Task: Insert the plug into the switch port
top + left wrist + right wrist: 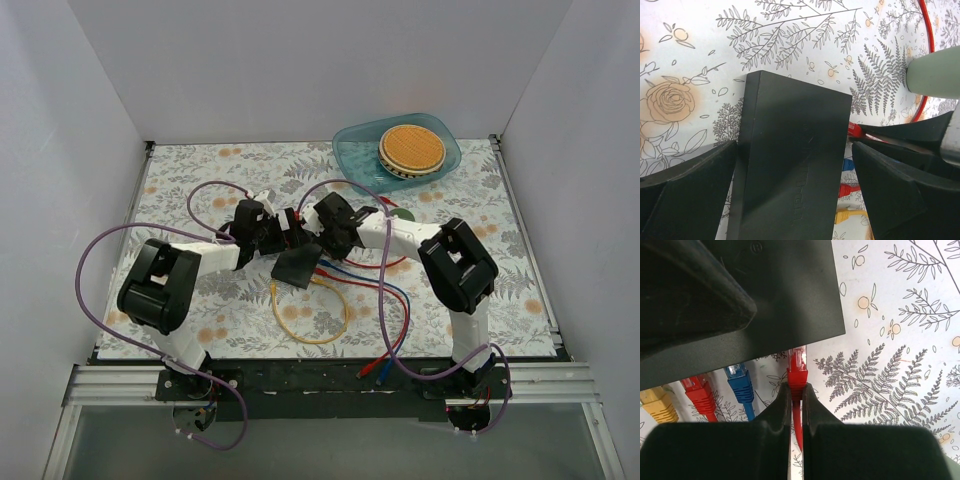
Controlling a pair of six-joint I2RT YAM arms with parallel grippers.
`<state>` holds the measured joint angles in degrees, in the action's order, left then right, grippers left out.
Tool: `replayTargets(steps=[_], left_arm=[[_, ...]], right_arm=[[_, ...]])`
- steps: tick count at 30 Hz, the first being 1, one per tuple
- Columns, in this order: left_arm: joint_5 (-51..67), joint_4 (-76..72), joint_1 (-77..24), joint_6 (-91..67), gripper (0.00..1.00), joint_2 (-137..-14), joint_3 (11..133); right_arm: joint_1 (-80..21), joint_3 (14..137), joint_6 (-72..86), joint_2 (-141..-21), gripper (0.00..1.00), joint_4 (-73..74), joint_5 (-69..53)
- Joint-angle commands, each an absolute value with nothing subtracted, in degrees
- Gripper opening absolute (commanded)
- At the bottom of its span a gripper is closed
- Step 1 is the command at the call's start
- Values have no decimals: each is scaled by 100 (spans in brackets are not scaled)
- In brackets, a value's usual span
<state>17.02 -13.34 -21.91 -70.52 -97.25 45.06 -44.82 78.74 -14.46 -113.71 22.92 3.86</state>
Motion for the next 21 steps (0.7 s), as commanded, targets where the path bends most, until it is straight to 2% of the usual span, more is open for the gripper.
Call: replayTargets(steps=[1,6,10,21], left_arm=[[2285,-1485,-2224,-6759,98,-9826,4667],[2688,-1722,-2224,-6724,93,-9879,4614],[3102,-1959,-2224,-6697,84,-9931,4570],[3700,-2250,-2224,-6750,75,-9888,4509]], right_arm=[[-4579,7515,-1599,-11277,1,1759,273],[-4597,7050,-1679,-10961,1,1126,194],[-4605,6453,-1740,-10627,1,337,106],[-4606,6284,-1775,-10494,1,105,97]])
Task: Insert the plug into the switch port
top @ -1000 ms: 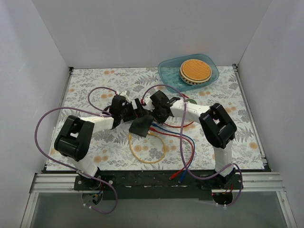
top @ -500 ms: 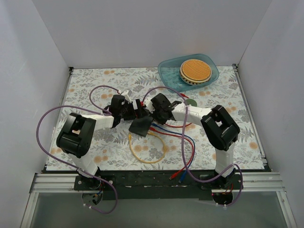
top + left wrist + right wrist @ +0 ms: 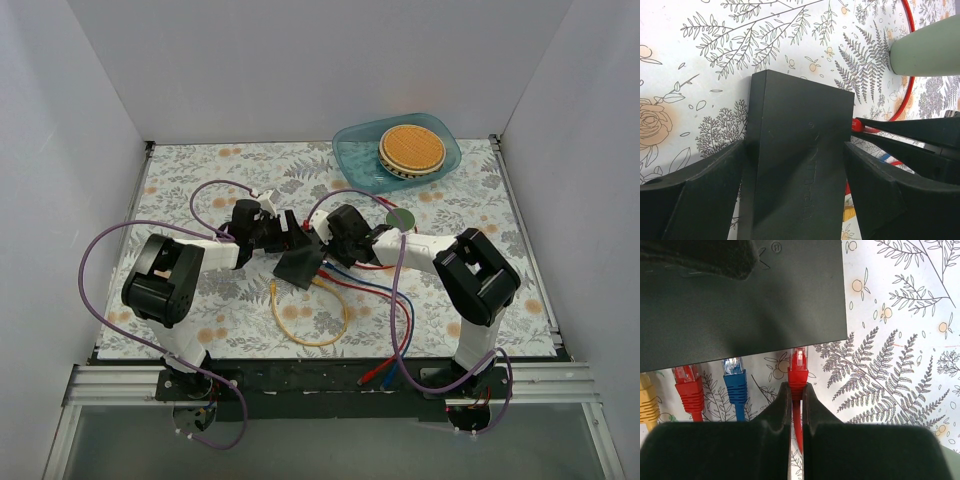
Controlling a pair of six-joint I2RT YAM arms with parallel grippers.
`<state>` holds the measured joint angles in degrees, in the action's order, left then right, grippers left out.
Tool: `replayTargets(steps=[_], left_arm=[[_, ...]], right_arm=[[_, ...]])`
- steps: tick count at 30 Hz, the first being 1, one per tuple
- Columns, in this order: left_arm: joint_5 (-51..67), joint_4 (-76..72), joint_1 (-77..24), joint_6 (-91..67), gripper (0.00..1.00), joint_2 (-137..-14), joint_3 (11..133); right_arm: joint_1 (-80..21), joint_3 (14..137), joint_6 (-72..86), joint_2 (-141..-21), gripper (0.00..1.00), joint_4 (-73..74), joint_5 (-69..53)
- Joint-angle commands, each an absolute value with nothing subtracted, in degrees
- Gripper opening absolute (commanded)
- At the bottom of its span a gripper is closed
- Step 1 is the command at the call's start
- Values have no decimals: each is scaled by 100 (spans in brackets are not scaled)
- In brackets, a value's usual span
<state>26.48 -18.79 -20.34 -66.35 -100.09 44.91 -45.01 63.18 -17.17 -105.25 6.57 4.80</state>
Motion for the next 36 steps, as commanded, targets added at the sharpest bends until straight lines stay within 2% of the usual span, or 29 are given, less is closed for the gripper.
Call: replayTargets(steps=[1,10,29,36], left_arm=[[3718,-2241,-2224,-6741,74,-9879,4500],[4025,-2276,-2232,-6812,66,-9580,4412],[4289,-2013,-2408,-6715,64,-9800,4887],[4350,-1934,-2513,-6715,62,-9774,4948]], right_arm=[[-4605,6284,-1767,-10485,1,97,88],[-4605,6240,-1740,-10310,1,-105,35],[-4667,6109,-2021,-9659,1,-299,-624],[-4667,6152,-1951,-9685,1,-334,-493]])
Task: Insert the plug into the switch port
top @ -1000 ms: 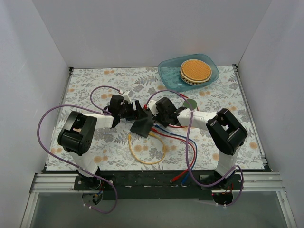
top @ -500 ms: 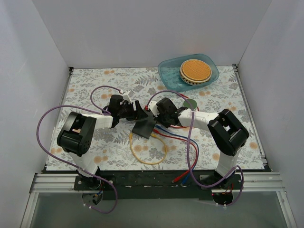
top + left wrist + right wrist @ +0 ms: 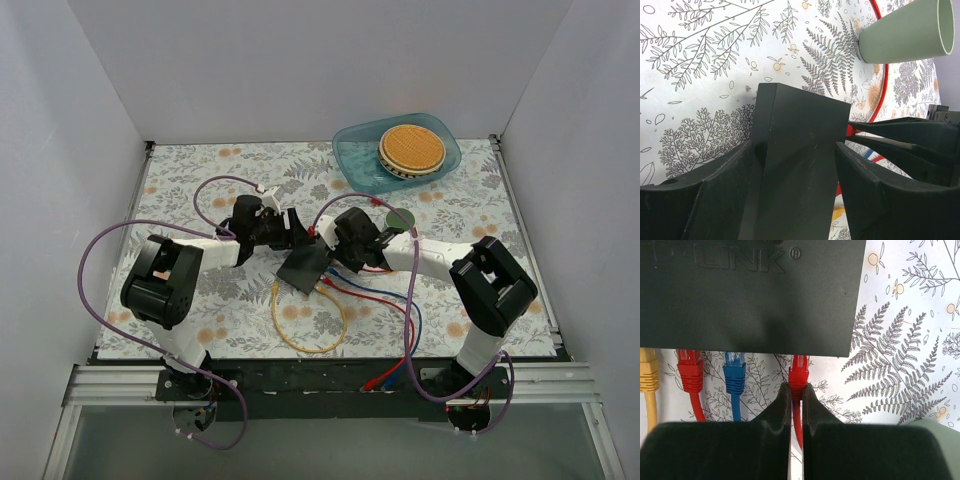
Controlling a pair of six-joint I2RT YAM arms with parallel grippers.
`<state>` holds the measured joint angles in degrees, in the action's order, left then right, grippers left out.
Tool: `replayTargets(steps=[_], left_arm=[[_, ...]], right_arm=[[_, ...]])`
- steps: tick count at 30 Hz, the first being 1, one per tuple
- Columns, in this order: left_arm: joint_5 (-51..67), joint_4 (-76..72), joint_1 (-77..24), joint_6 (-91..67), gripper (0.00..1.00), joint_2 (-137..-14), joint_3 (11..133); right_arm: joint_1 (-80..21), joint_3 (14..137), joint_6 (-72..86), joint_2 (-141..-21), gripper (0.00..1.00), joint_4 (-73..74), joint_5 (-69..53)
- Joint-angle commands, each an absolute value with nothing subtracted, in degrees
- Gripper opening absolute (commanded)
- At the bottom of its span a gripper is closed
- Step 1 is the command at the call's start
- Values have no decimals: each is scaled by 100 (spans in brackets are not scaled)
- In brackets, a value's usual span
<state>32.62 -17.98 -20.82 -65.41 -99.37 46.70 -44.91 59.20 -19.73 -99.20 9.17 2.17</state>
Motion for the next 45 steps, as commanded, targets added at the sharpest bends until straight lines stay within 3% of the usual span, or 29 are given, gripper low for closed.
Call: replayTargets(steps=[1,26,34,45], left_arm=[[4351,-1899,-2531,-6706,61,-9773,4957],[4755,-1653,-3199,-6873,47,-9580,5036],[4125,-1381,-3208,-6882,49,-9404,4966],[3138,-1213,-2822,-7277,61,-9431,4887]], right_arm=[[-4676,6161,-1908,-9712,1,-351,-457],[-4781,6802,-1802,-10002,1,-896,-650],[-4790,7119,-1758,-10160,1,-747,-422],[-4790,7646,-1371,-10511,1,-281,640]])
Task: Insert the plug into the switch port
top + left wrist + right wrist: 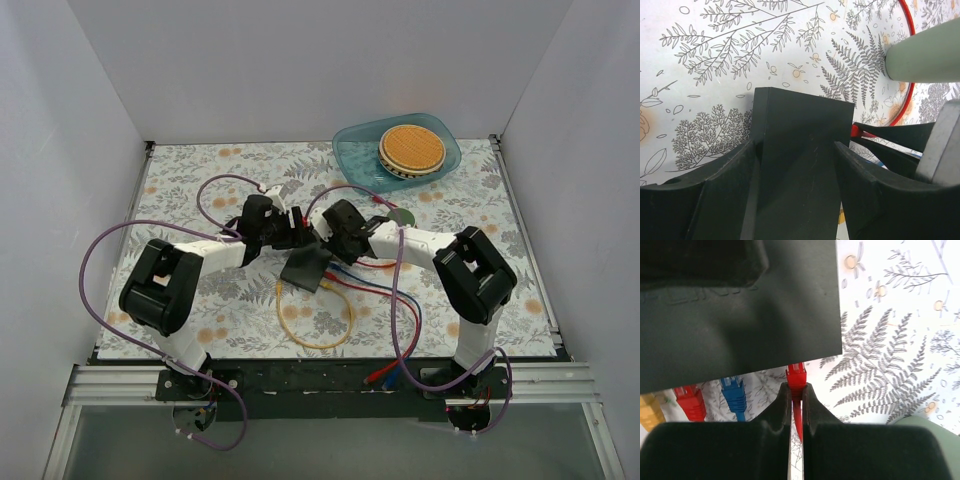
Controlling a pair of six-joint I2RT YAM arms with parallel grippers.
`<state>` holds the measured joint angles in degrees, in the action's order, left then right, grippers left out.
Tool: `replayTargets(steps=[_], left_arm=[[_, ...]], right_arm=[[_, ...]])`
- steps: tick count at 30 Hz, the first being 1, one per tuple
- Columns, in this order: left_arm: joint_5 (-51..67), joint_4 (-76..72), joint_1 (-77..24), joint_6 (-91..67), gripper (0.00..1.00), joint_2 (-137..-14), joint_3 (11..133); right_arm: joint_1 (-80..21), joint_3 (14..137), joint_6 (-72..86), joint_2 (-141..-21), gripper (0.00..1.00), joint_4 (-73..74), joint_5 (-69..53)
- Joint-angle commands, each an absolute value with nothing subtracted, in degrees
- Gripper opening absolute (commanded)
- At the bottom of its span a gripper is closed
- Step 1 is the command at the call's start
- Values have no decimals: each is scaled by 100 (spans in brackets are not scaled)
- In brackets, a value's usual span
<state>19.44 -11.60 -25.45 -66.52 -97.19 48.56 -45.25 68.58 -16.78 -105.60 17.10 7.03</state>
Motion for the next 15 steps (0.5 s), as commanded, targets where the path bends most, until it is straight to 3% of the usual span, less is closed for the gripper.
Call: replayTargets(steps=[1,9,15], left_arm=[[3120,-1213,-2726,-7312,63,-9431,4895],[2865,-1002,-2443,-7102,78,-9632,5377],[2585,-633,-2356,-7005,91,-9923,5906]], right_arm=[[-4790,7646,-1319,-10520,1,-281,790],[-4781,7506,-1108,-10433,3,-220,967],[-4781,7330,-1037,-10301,39,-105,1037]])
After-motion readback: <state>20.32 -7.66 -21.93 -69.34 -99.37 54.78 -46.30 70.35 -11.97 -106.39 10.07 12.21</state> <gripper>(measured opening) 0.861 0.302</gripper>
